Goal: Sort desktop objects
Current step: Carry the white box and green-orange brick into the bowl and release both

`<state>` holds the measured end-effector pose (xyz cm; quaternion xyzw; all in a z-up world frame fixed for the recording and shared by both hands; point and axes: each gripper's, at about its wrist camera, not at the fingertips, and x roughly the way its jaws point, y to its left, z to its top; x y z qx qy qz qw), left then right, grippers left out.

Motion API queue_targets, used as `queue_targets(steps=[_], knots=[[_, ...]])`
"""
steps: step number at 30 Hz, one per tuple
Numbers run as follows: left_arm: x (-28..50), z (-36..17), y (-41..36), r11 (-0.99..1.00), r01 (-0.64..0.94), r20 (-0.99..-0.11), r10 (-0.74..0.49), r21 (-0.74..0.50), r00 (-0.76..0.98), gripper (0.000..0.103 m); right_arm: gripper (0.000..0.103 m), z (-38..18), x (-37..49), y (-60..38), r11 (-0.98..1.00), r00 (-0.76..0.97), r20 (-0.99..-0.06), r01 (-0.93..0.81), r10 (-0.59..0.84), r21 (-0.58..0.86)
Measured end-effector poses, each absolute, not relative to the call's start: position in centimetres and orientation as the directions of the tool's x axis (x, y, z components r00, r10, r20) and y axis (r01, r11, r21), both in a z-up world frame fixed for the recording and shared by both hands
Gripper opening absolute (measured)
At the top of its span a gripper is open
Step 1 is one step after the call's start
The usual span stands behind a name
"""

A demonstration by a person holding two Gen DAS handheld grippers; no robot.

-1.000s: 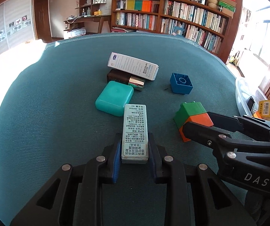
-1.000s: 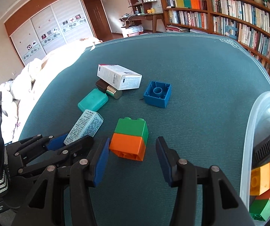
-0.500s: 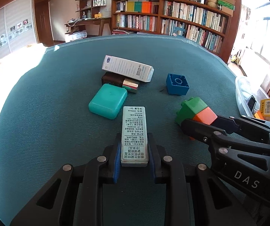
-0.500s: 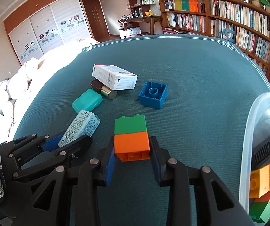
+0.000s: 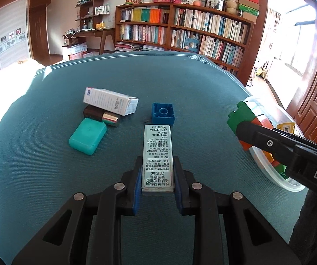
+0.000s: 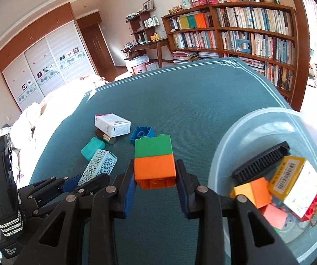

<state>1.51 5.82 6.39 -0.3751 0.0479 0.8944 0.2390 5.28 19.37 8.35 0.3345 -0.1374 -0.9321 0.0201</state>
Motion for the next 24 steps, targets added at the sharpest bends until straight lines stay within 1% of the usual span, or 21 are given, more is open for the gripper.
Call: queue_targets(steps=[6, 12, 17, 24], knots=[[1.9, 7.6, 9.0, -0.843, -0.528, -0.674, 0.451, -0.106, -0.586, 0.026, 0.037, 9.9, 7.2, 23.1, -0.954, -0.814, -0.579, -0.142, -0.038, 0.263], [2.3, 8.7, 12.8, -0.789, -0.604, -0.656, 0.514, -0.111, -0.552, 0.026, 0.037, 9.8, 8.2, 26.3, -0.942, -0.815, -0.579, -0.217, 0.03, 0.257], [2.4, 9.3, 15.6, -0.749, -0.652, -0.649, 0.556, -0.12, -0.519, 0.026, 0.037, 10.5, 9.2, 28.9, -0.925, -0.824, -0.561, -0.27, 0.079, 0.267], [1.9, 9.4, 18.9, -0.708, -0.695, -0.655, 0.585, -0.124, -0.479, 0.026, 0.037, 10.1, 9.8, 32.5, -0.892, -0.81, -0.567, -0.358, 0.149, 0.277]])
